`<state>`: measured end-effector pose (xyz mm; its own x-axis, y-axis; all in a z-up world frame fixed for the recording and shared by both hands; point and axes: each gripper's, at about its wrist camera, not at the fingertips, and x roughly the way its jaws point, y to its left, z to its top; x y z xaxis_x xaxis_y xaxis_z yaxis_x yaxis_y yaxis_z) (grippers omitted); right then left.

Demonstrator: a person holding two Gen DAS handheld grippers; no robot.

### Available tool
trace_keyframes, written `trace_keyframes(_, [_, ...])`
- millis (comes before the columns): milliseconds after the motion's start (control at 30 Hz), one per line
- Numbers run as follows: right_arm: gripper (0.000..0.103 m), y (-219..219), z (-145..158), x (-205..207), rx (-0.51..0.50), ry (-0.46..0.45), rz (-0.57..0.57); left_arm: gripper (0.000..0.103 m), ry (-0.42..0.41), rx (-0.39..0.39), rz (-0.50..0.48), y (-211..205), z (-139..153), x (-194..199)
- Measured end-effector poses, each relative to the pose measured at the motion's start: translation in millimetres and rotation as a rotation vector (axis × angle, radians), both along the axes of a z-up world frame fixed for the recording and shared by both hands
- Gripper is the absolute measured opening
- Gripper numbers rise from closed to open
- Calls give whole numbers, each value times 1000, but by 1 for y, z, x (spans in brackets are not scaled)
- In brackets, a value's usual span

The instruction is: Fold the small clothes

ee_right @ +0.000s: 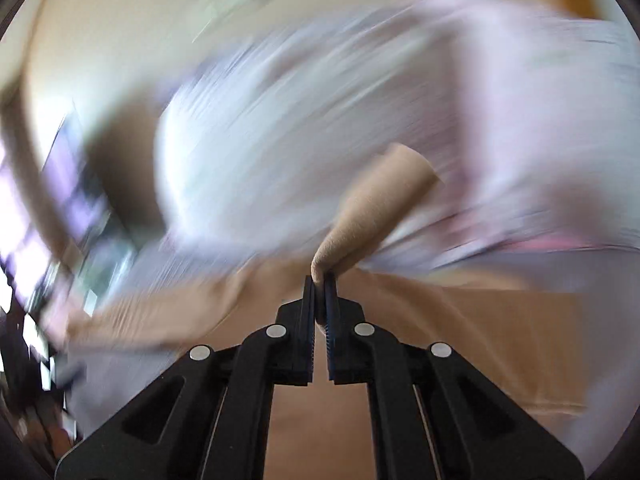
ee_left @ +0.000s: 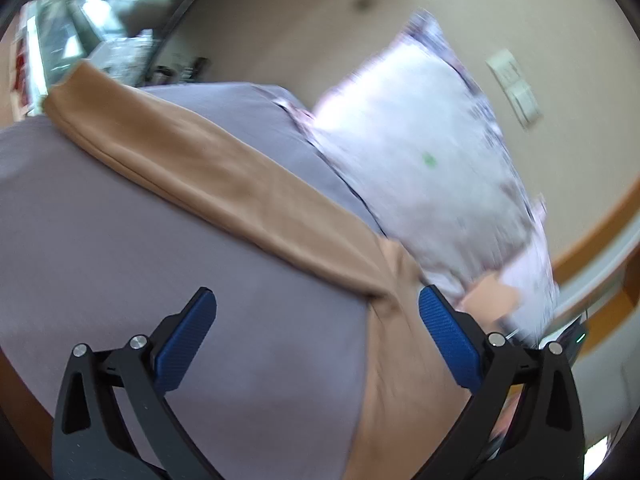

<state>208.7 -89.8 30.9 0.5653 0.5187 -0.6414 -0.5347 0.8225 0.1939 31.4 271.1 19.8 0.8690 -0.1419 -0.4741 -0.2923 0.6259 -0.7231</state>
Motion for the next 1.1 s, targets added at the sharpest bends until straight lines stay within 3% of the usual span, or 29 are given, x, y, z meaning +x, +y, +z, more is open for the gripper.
trace_keyframes(100, [6,58,-48,-8,-120,188,143,99,44,-55,62,20,-7,6])
trace_keyframes(167, [15,55,-47,-16,-102,184,149,99,67,-95,84,31,-12,6])
trace_keyframes(233, [61,33,-30,-21,-29,141,98,96,101,-125,119,42,-17,9])
trace_keyframes(300, [74,1,-15,-33,45,99,50,95,116,-142,137,49,-19,10])
trace_keyframes(433, [76,-40,-6,-34,88,87,3,90,151,-225,195,70,-24,16])
trace_keyframes(600, [77,-62,-8,-36,137,119,-1,86,158,-318,220,89,-29,21])
trace_keyframes(767, [78,-68,-13,-39,184,144,18,63,204,-369,263,105,-34,27])
trace_keyframes(800, [78,-69,-14,-40,188,143,22,47,221,-365,272,107,-35,28])
trace_keyframes(833, [79,-71,-14,-41,191,141,25,24,249,-360,285,108,-38,30])
trace_keyframes(867, [79,-74,-15,-42,193,137,25,13,275,-359,295,109,-41,33])
trace_keyframes(900, [79,-77,-14,-43,194,133,22,8,286,-355,308,110,-45,33])
trace_keyframes(967, [79,-89,-11,-46,197,116,6,8,288,-301,319,105,-39,35])
trace_keyframes(1067, [79,-107,-5,-49,204,75,-30,7,231,-61,293,71,4,50])
trace_keyframes(1100, [80,-116,-2,-49,209,51,-52,7,181,58,241,44,29,63])
